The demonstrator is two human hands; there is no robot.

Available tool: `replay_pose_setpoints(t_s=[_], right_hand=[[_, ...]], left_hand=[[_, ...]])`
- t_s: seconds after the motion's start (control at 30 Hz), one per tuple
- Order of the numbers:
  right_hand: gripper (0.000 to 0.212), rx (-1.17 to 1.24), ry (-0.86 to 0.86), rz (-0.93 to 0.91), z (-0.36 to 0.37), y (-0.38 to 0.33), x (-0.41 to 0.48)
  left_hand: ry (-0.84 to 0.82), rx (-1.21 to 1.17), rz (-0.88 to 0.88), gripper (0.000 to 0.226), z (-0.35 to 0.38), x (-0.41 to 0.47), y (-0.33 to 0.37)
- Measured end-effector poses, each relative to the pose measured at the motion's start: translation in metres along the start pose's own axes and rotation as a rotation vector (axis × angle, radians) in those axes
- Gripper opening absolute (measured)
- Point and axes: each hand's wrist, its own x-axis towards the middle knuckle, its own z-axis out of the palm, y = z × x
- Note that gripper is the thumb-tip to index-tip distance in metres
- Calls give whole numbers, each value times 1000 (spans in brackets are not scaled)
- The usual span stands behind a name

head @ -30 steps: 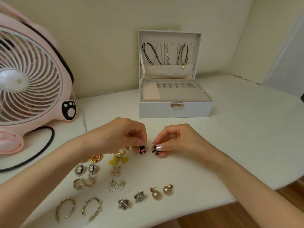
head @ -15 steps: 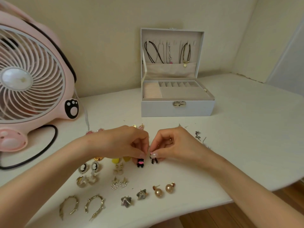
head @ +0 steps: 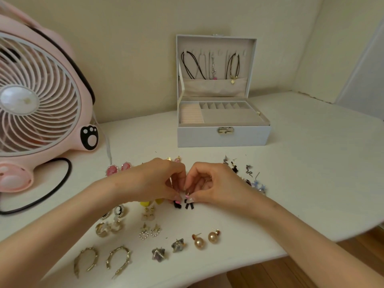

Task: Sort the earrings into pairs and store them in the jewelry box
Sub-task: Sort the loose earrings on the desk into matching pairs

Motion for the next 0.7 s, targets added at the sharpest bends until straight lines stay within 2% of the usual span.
replay_pose_setpoints(t_s=[0.2, 0.53, 0.7], right_hand=[[28, -22, 38, -15, 2, 3, 2], [26, -25, 52, -19, 3, 3, 0], [27, -62, 131, -41, -14, 1, -5]], left_hand=[[23, 77, 8, 20, 1, 1, 0], [53, -8, -6, 15, 1, 1, -1], [115, 42, 4, 17, 1, 2, -1]])
